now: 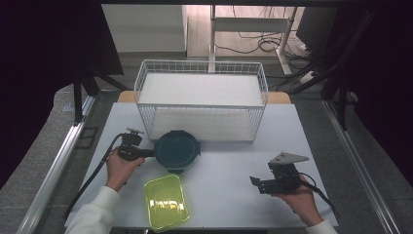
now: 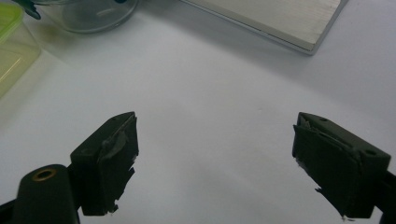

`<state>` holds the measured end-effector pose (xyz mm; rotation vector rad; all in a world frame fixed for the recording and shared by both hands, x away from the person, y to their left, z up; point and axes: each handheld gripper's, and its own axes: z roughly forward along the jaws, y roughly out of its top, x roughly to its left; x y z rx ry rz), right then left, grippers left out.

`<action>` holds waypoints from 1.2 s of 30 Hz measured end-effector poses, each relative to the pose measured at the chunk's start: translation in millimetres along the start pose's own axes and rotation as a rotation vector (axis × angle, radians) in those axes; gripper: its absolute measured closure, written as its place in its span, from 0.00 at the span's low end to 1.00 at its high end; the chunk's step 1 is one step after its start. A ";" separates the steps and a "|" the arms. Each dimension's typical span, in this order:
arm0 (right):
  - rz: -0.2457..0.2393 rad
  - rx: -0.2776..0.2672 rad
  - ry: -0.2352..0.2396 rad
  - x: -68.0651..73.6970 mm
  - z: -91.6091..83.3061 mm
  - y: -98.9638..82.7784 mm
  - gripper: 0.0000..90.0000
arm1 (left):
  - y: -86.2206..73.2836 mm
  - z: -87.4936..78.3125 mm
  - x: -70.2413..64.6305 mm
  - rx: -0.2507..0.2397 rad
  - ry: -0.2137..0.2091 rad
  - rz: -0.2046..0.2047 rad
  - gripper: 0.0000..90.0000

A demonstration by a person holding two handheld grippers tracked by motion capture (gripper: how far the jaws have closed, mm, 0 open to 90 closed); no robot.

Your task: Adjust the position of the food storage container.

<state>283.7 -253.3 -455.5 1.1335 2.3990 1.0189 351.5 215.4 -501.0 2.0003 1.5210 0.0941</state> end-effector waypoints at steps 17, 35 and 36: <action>0.003 0.005 0.002 0.1 1.0 0.3 0.16 | 12.0 15.8 -28.3 0.027 -0.054 0.066 1.00; 0.000 0.004 0.000 0.0 0.6 -0.2 0.16 | 22.1 27.7 -45.8 0.041 -0.114 0.083 1.00; 0.001 0.001 0.001 -0.2 -0.2 -0.2 0.16 | 23.3 21.8 -42.2 0.012 -0.135 0.081 1.00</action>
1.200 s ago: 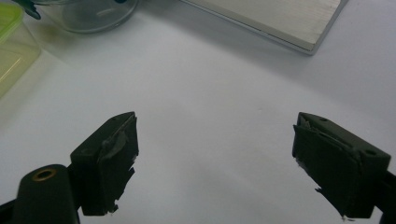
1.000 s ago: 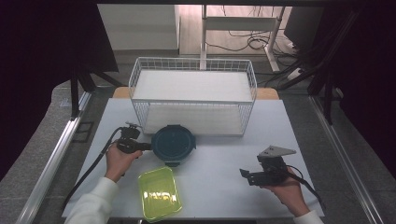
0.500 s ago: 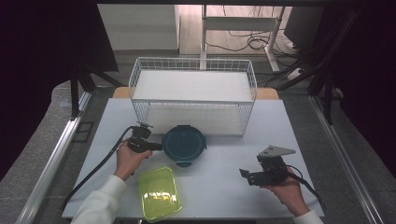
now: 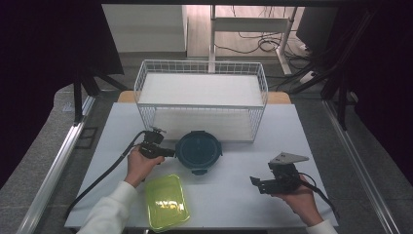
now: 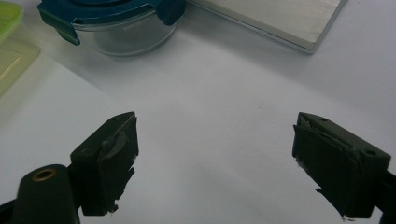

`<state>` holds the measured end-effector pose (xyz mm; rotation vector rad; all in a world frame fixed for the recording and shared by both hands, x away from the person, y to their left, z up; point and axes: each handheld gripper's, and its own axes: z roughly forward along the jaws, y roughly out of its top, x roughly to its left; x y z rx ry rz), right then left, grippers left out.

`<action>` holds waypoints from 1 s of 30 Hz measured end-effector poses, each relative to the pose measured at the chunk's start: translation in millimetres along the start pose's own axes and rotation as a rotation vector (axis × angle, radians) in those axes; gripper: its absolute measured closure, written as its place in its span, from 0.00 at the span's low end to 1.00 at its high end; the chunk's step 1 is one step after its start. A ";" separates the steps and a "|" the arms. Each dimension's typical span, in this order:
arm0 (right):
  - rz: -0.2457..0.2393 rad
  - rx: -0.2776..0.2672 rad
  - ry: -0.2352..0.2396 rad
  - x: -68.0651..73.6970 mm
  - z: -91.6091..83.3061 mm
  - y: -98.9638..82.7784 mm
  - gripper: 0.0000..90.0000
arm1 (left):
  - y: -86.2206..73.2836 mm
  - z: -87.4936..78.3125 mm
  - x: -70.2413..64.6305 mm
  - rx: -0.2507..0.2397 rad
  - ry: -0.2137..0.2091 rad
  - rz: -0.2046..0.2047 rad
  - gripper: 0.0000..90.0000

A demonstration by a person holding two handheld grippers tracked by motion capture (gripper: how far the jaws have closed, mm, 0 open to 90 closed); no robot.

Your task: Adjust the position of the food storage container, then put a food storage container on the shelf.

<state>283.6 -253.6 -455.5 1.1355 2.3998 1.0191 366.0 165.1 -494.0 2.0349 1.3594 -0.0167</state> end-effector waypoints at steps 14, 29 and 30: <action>0.040 -0.089 0.063 4.4 -8.2 15.6 0.16 | -14.8 -56.8 -10.0 -0.140 -0.002 0.006 0.60; 0.071 -0.118 0.179 27.3 4.3 60.1 0.16 | -32.5 -86.4 -8.3 -0.222 -0.094 -0.004 0.18; 0.076 -0.117 0.185 28.4 5.4 61.7 0.16 | -32.4 -86.2 -8.7 -0.226 -0.102 -0.012 0.17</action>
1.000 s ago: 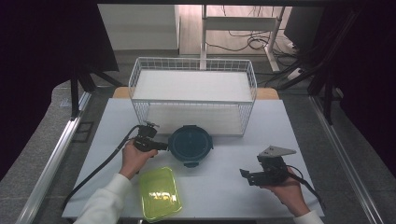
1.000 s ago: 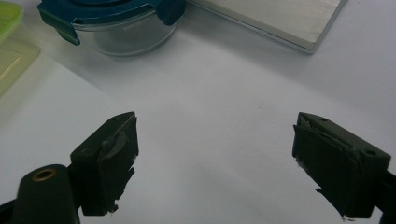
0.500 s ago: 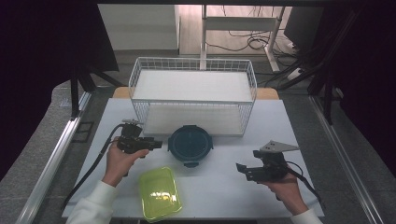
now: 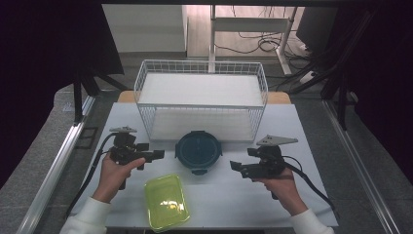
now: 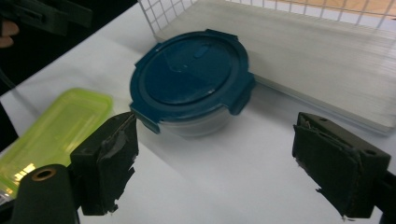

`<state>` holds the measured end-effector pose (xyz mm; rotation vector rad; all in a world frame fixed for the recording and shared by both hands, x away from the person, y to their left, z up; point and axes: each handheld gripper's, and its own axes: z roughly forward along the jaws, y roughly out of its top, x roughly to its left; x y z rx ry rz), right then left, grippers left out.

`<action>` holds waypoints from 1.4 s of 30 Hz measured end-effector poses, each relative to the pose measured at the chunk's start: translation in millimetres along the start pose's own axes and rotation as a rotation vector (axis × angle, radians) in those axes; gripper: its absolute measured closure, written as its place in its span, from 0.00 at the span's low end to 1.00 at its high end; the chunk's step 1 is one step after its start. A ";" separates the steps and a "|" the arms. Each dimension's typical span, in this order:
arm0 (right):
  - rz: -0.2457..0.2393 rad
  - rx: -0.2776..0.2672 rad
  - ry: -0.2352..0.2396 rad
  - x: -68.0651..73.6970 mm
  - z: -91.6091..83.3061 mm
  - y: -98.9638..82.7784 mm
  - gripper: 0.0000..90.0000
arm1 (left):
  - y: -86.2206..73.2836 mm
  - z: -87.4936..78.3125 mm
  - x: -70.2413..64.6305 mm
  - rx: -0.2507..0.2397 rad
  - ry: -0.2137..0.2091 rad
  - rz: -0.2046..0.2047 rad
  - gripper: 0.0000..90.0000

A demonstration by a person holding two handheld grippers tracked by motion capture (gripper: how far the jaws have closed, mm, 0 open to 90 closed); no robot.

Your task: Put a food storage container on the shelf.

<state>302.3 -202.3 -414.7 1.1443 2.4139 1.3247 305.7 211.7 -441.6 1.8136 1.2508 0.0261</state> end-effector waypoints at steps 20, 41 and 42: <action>0.093 0.062 0.099 -2.2 53.0 15.0 0.12 | 6.3 44.2 12.0 0.038 -0.139 -0.144 0.12; 0.259 0.134 0.102 -32.9 112.7 7.6 0.06 | 10.6 96.8 39.8 0.160 -0.166 -0.197 0.13; 0.259 0.134 0.102 -32.9 112.7 7.6 0.06 | 11.0 98.8 41.0 0.162 -0.174 -0.204 0.13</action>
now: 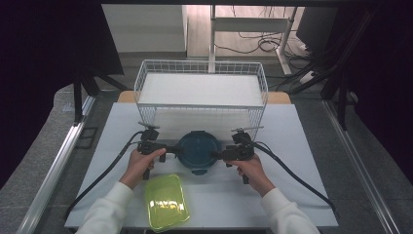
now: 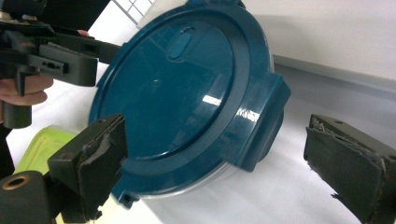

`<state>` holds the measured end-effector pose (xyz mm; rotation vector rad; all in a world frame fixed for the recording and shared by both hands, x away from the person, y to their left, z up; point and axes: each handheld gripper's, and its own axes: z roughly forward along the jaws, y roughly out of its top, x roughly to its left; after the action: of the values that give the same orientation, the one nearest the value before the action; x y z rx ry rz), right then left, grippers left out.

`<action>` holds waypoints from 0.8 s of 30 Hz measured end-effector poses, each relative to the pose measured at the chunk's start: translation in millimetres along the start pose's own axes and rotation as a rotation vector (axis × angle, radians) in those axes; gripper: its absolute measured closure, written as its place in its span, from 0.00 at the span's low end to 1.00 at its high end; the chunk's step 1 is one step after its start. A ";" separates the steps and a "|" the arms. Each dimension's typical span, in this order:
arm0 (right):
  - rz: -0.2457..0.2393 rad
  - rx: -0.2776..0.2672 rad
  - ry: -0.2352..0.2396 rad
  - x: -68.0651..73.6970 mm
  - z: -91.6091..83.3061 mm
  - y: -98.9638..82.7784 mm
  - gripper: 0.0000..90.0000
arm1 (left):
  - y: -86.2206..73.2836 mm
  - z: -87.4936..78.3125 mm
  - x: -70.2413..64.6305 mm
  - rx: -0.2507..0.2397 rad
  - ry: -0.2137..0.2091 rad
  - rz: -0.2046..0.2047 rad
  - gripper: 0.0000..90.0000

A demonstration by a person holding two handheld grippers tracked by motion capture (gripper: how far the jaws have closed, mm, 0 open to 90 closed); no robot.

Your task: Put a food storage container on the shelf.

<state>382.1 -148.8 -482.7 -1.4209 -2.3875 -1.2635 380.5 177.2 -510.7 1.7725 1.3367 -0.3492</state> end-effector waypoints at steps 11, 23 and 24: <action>0.096 0.018 0.043 -10.5 21.1 -1.9 0.08 | -1.0 11.8 4.2 0.021 -0.049 -0.050 0.19; 0.174 0.009 0.098 -13.3 24.4 -4.9 0.21 | -2.5 15.8 3.7 0.022 -0.133 -0.082 0.36; 0.174 0.011 0.097 -13.7 24.2 -4.8 0.21 | -2.5 16.1 3.6 0.021 -0.134 -0.086 0.36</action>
<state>393.7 -142.7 -507.7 -1.4904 -2.1530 -1.2439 384.0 167.3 -523.7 1.6820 1.3200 -0.5220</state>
